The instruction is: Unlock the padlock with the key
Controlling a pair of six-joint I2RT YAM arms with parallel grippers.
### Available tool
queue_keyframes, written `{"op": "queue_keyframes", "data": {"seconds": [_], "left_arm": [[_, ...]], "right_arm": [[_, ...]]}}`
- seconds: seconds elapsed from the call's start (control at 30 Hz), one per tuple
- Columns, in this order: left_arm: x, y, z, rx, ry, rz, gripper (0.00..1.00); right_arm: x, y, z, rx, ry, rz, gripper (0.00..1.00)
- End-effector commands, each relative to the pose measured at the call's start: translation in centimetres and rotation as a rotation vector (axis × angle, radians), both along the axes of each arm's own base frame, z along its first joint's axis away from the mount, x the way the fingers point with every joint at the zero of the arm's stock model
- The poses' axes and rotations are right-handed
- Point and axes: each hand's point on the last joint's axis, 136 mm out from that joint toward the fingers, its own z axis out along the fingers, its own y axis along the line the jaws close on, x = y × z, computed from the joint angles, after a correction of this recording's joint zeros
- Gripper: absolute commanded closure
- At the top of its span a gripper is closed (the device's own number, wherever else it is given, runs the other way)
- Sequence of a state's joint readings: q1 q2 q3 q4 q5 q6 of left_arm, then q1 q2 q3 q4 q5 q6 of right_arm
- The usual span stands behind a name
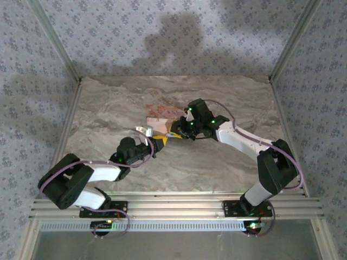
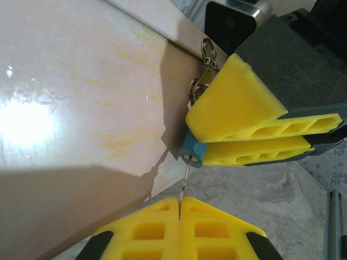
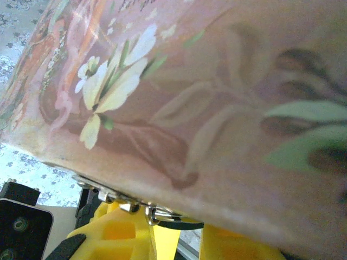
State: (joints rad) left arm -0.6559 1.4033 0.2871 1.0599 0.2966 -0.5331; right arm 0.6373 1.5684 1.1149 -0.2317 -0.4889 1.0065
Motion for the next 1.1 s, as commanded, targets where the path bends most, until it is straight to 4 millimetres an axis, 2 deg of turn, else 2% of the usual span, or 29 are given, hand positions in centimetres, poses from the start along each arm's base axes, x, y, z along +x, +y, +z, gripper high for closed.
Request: {"op": "queue_keyframes", "data": {"seconds": [0.0,0.57,0.73,1.07], "left_arm": [[0.3,-0.4,1.7,-0.045,-0.043,-0.013,1.0],[1.2,-1.2,2.1,-0.061,-0.041,-0.026,1.0],[1.5,-1.2,2.7,-0.07,-0.05,-0.029,1.0],[1.8,-1.8,3.0,-0.098,-0.043,-0.066,1.0]], "right_arm": [[-0.3,1.1,3.6,0.102,-0.07,0.042,1.0],[-0.9,1.3,3.3,0.093,-0.057,0.072,1.0],[-1.5,1.4,2.4,0.054,-0.044,0.092,1.0],[-2.5,2.6,0.9,0.039,-0.027,0.139,1.0]]}}
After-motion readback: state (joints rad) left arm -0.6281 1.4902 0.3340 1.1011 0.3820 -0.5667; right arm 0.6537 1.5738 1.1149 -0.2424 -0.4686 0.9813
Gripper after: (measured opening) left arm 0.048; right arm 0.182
